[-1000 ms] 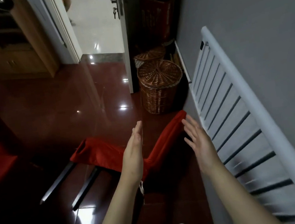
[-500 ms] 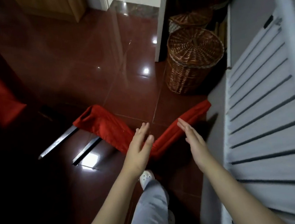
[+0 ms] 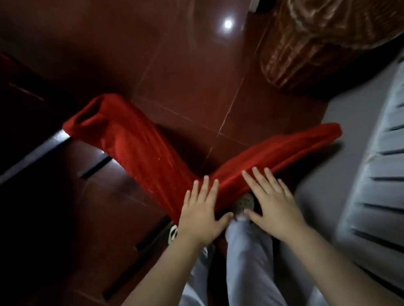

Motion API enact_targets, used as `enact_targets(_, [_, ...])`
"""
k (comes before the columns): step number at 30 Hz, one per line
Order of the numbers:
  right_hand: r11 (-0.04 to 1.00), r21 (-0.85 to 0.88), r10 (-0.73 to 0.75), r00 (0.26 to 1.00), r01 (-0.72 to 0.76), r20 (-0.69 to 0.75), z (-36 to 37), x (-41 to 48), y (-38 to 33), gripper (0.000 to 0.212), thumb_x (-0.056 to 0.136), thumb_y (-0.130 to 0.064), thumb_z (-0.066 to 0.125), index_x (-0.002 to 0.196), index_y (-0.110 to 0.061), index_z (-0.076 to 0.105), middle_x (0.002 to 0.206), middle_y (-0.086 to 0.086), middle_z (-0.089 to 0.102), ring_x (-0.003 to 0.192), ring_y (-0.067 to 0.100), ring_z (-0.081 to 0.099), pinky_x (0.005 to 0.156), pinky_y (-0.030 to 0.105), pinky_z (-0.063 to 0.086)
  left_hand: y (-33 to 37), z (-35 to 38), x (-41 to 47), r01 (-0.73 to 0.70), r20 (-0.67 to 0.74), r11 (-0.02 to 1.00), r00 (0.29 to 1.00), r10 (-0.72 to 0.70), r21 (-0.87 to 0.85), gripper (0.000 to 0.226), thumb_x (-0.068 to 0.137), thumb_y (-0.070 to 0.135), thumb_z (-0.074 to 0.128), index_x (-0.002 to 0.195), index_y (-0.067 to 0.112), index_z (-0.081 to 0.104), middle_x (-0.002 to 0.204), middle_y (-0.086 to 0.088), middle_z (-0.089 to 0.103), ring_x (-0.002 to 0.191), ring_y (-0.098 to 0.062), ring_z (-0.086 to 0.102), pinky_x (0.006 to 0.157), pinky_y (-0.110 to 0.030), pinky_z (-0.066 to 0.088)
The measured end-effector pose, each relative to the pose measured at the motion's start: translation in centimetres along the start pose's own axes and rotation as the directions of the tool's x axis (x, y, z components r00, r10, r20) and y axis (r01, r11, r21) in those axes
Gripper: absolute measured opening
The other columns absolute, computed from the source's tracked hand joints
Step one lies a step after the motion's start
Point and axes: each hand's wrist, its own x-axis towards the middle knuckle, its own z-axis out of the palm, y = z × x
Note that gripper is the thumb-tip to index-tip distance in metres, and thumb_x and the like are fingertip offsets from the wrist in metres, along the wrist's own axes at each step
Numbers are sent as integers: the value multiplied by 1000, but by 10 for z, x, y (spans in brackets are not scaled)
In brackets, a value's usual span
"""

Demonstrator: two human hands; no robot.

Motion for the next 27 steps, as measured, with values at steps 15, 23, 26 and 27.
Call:
enact_targets(15, [912,-377,-122,985,159,121,91,141,88,88,85,-23,64,152,-33,7,160,1,12,147,25,1,116,49,-5,-11,132,135,184,25,977,982,-187,113,102,82,60,56,153,17,-4,162,-10,1,148,-34,2,119,-45,2])
enact_targets(23, [896,-385,-226,973,222,37,96,150,101,100,72,-20,75,152,-16,15,138,5,49,137,25,36,118,50,7,1,135,148,215,-32,960,977,-213,182,96,76,63,62,150,20,19,150,-3,34,136,-29,34,108,-50,27])
enact_targets(26, [880,-404,-259,965,252,38,85,152,115,111,63,-25,82,152,-15,16,142,6,46,136,25,37,117,49,10,30,131,169,182,43,970,981,-191,160,101,74,58,69,151,19,16,147,-5,37,131,-31,39,105,-54,30])
enact_targets(27, [883,-407,-245,969,232,22,79,154,124,115,58,-25,85,152,-14,19,142,8,46,135,27,38,116,50,12,39,130,176,196,65,970,976,-206,142,100,74,55,71,150,19,16,144,-6,38,128,-32,42,103,-56,32])
